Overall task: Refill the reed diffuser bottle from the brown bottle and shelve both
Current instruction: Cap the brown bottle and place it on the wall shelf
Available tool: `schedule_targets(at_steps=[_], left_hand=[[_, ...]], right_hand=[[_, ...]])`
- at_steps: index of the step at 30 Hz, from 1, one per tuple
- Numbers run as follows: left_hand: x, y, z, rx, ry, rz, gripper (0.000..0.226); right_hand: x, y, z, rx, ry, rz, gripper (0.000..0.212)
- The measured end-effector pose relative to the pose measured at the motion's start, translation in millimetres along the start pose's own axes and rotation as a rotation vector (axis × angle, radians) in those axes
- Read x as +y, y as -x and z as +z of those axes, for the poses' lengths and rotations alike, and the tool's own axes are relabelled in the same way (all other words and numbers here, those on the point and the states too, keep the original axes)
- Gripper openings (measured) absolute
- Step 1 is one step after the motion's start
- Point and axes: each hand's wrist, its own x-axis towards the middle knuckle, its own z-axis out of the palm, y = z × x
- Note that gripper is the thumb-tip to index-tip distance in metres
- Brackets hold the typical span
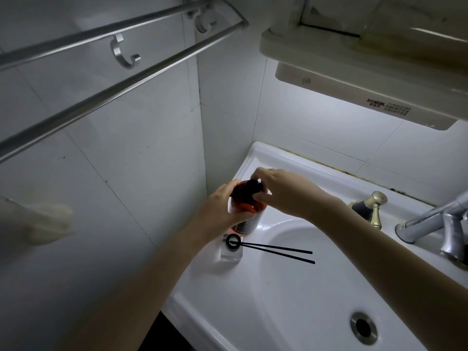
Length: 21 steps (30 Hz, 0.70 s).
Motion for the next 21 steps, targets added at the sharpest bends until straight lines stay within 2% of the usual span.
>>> schedule_targets(at_steps=[4, 7, 9, 12, 17, 21], left_hand=[[0.4, 0.8, -0.6, -0.003, 0.014, -0.013, 0.059], [0.6, 1.1, -0.4, 0.005, 0.018, -0.015, 0.057], [0.6, 1.1, -0.3, 0.004, 0.008, -0.016, 0.058], [0.3, 1.1, 0.0, 0.007, 0.013, -0.016, 0.059], [0.6, 0.5, 1.1, 0.015, 0.016, -0.019, 0.060], [-0.3, 0.0, 1.1, 0.017, 0.014, -0.013, 0.061]], right_hand=[[-0.4, -4.1, 1.7, 0.030, 0.104, 0.078, 0.040], [1.6, -2.0, 2.7, 0.007, 0.022, 0.016, 0.042], [2.3, -1.1, 5.7, 0.029, 0.007, -0.024, 0.033], [4.4, -3.0, 10.1, 0.093, -0.032, -0.018, 0.027], [8.6, -4.1, 22.5, 0.194, -0.076, -0.003, 0.029], [14.0, -1.0, 33.8, 0.191, -0.208, 0.017, 0.032]])
